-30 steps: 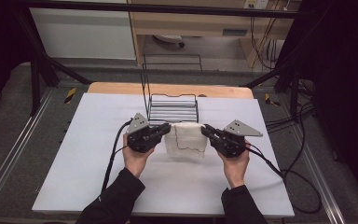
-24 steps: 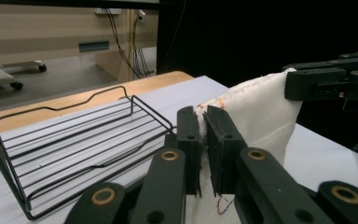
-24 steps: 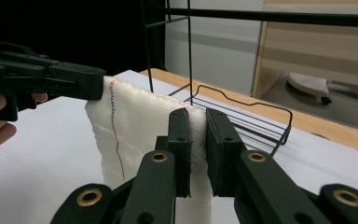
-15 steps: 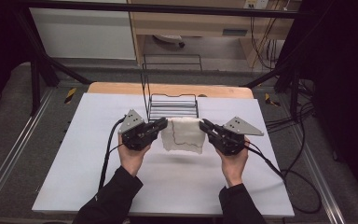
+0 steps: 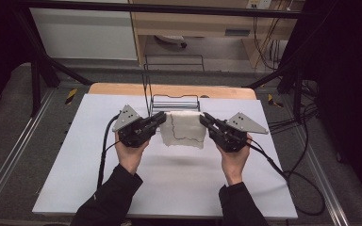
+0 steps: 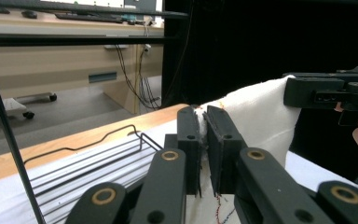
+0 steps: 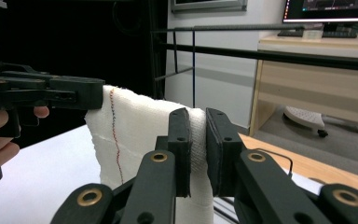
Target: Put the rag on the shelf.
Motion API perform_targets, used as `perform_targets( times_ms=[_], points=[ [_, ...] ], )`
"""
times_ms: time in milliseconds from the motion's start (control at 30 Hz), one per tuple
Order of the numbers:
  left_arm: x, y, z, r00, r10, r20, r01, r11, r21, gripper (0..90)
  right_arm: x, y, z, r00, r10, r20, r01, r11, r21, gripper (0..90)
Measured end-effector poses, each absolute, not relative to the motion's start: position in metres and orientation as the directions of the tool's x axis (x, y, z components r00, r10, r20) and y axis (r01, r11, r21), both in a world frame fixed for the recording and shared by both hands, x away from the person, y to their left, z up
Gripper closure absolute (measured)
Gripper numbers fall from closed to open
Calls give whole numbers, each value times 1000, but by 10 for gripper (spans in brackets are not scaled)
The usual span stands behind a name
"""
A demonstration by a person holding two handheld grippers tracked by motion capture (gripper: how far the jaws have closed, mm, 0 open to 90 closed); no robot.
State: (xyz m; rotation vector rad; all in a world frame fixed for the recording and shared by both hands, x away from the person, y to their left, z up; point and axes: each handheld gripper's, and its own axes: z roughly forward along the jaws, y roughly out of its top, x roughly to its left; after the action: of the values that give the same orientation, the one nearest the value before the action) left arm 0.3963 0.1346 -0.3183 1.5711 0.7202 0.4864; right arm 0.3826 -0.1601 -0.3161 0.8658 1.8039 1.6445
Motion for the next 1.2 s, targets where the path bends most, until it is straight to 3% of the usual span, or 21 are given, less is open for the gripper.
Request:
perform_targets(
  times_ms=[1200],
  points=[
    [406, 150, -262, 694, 718, -59, 60, 24, 998, 841, 399, -141, -262, -637, 771, -4, -3, 2, 1000, 813]
  ],
)
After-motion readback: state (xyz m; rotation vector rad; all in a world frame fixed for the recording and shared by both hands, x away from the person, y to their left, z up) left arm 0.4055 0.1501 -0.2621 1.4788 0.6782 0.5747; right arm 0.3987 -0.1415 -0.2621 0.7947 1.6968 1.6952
